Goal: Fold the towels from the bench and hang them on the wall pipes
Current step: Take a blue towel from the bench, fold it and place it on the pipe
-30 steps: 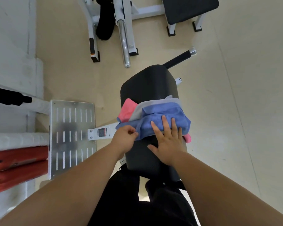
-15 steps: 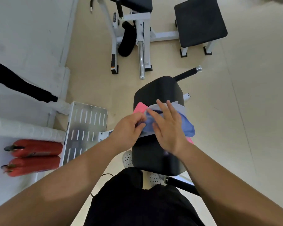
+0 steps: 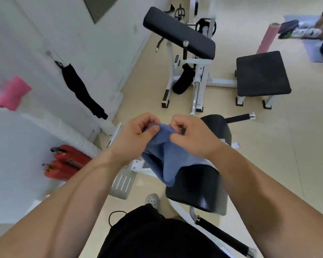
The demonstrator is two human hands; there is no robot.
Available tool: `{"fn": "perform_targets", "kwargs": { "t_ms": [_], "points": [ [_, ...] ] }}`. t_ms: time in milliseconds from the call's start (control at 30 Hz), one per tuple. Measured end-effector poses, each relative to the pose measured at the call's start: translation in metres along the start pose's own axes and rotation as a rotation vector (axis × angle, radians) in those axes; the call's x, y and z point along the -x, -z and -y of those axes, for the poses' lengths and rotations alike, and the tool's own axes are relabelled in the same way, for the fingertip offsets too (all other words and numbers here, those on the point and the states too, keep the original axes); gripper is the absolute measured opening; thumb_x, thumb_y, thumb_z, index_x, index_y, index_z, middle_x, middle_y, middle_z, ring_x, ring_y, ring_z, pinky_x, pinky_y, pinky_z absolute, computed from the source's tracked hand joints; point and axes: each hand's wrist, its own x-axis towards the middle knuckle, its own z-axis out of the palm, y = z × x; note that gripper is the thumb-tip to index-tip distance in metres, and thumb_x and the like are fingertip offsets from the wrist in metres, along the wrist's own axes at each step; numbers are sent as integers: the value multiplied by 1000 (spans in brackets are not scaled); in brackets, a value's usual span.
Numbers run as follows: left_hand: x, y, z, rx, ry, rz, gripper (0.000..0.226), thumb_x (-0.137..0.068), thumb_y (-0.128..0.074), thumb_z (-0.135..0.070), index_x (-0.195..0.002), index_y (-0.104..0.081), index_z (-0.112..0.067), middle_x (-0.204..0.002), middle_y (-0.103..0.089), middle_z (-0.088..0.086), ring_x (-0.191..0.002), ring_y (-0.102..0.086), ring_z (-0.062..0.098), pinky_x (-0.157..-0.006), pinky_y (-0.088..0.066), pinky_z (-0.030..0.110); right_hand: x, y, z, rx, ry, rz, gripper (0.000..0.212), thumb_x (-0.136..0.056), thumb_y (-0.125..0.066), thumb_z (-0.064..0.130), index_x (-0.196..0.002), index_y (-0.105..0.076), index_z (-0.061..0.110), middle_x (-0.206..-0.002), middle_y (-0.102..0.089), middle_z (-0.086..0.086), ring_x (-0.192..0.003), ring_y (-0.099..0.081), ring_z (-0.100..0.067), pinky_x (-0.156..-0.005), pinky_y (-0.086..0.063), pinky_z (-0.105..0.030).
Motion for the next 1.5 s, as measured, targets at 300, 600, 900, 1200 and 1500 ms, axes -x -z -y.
{"fn": "perform_targets", "kwargs": {
  "t_ms": [300, 600, 900, 1200, 1500],
  "points": [
    [78, 110, 18, -187, 156, -262, 12, -99, -60, -10, -91, -67, -14, -70, -50, -2, -55, -43, 0, -47, -41, 10, -51, -86, 55, 99, 142, 288, 8, -86, -75, 24, -85, -67, 27, -75, -65, 7, -72, -58, -9, -64, -43, -23],
    [176, 221, 109, -168, 397, -613, 11, -94, -66, -12, -83, -68, -13, -73, -61, 6, -67, -50, 6, -63, -41, 14, -96, -202, 72, 152, 55, 467, 26, -94, -67, 19, -70, -61, 29, -61, -57, 18, -62, -50, 0, -62, -34, -18],
    [262, 312, 205, -67, 466, -464, 28, -82, -83, -22, -61, -63, -25, -57, -48, -15, -57, -42, 2, -57, -34, 18, -118, -335, 165, -557, -332, 293, 35, -106, -46, 25, -90, -70, 5, -98, -77, -16, -86, -70, -22, -81, -57, -37],
    [336, 357, 283, 389, 671, -596, 19, -80, -76, -32, -72, -70, -16, -69, -63, 2, -69, -56, 17, -67, -43, 31, -144, -418, 166, -226, -348, -180, 36, -97, -56, 32, -73, -48, 7, -69, -42, -4, -66, -39, -18, -66, -37, -35],
    [312, 375, 236, 172, 375, -474, 24, -85, -67, -1, -82, -69, -25, -79, -71, 5, -70, -64, 14, -67, -54, 29, -120, -478, 233, 142, 0, 705, 39, -101, -56, 23, -138, -57, 37, -77, -59, 42, -82, -57, 14, -80, -40, -8]
  ]
}}
